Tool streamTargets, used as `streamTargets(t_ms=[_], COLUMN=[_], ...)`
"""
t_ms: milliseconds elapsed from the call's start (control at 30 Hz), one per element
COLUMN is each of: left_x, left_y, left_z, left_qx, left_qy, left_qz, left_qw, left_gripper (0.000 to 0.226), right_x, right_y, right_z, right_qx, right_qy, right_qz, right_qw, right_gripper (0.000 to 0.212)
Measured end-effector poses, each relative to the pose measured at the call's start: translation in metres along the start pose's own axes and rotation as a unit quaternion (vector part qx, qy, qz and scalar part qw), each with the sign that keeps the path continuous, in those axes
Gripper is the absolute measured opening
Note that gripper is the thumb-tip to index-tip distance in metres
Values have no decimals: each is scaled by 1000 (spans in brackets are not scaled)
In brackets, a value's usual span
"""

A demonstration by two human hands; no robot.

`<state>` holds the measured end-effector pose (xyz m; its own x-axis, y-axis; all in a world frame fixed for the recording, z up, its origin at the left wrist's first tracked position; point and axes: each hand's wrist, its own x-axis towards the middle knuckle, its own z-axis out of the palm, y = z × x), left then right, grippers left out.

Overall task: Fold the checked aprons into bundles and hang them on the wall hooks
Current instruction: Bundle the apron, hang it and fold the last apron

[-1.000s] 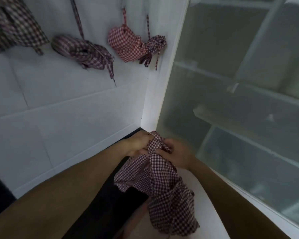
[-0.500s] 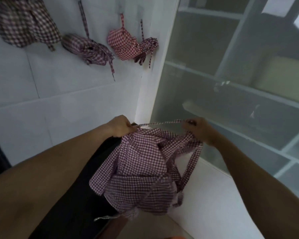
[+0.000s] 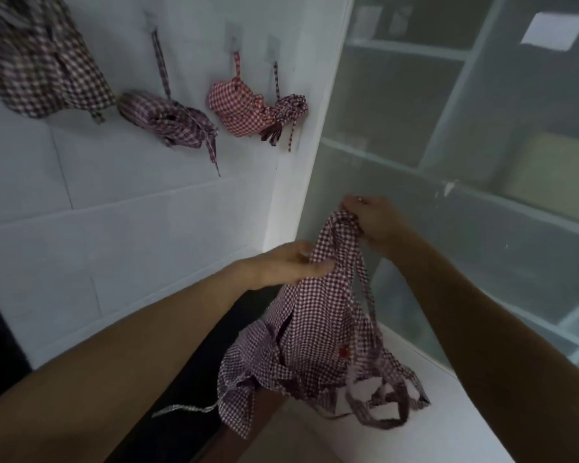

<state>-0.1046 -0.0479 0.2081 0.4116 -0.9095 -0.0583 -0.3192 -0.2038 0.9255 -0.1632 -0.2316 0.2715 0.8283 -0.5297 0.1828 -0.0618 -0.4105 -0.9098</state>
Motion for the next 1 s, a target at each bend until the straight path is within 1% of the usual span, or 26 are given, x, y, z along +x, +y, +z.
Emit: streamTargets(t_ms=[33,67,133,200,233,300,367,433,500,533,567,633,667,700,733,767,833,867,900,967,1000], left_x=[7,14,27,31,32,31,34,37,38,38,37,33,32,31,31,30,31,34,37,44,46], left_y=[5,5,6,9,13,22,30,37,43,48,54,64,67,67,66,64,61,58,54,48,45], left_z=[10,15,17,12,9,3,-5,-12,-15,-15,-14,-10,-9,-9,-8,-7,-1,2,7,16,18], left_qx=[22,35,16,9,25,68,120,196,248,259,254,196,167,155,161,179,220,234,249,284,296], left_qy=[-3,26,95,106,108,123,132,148,175,179,168,94,55,28,15,11,6,8,19,71,107], left_qz=[22,36,43,32,37,54,70,91,112,111,96,21,-17,-41,-50,-51,-59,-64,-61,-33,-22], left_qw=[1000,998,994,994,993,989,982,965,946,943,948,976,984,987,986,982,974,970,966,956,949], left_gripper=[61,62,45,29,31,41,45,44,42,43,46,54,56,60,65,70,77,76,67,38,31], right_x=[5,8,3,2,1,-4,-9,-13,-18,-23,-27,-35,-38,-41,-44,-45,-48,-49,-50,-52,-53], right_y=[-1,-3,-16,-23,-23,-19,-11,-6,-4,-4,-5,-5,-5,-5,-4,-3,-4,-6,-9,-16,-19], right_z=[-2,-6,-15,-28,-38,-59,-81,-99,-111,-115,-118,-123,-124,-125,-125,-125,-122,-119,-115,-110,-107], right_qx=[25,48,107,139,138,104,5,-76,-87,-92,-100,-123,-141,-157,-158,-143,-72,-30,-2,40,62], right_qy=[9,17,41,47,38,-29,-88,-95,-96,-108,-128,-173,-187,-185,-166,-141,-108,-103,-95,-85,-82], right_qz=[18,32,58,77,91,129,154,150,150,149,146,125,102,74,50,35,45,62,71,67,62], right_qw=[999,998,992,986,986,986,984,981,980,979,976,969,967,967,972,979,991,992,993,993,993], right_gripper=[33,33,27,19,14,17,25,29,34,35,36,38,38,37,33,27,16,11,8,7,7])
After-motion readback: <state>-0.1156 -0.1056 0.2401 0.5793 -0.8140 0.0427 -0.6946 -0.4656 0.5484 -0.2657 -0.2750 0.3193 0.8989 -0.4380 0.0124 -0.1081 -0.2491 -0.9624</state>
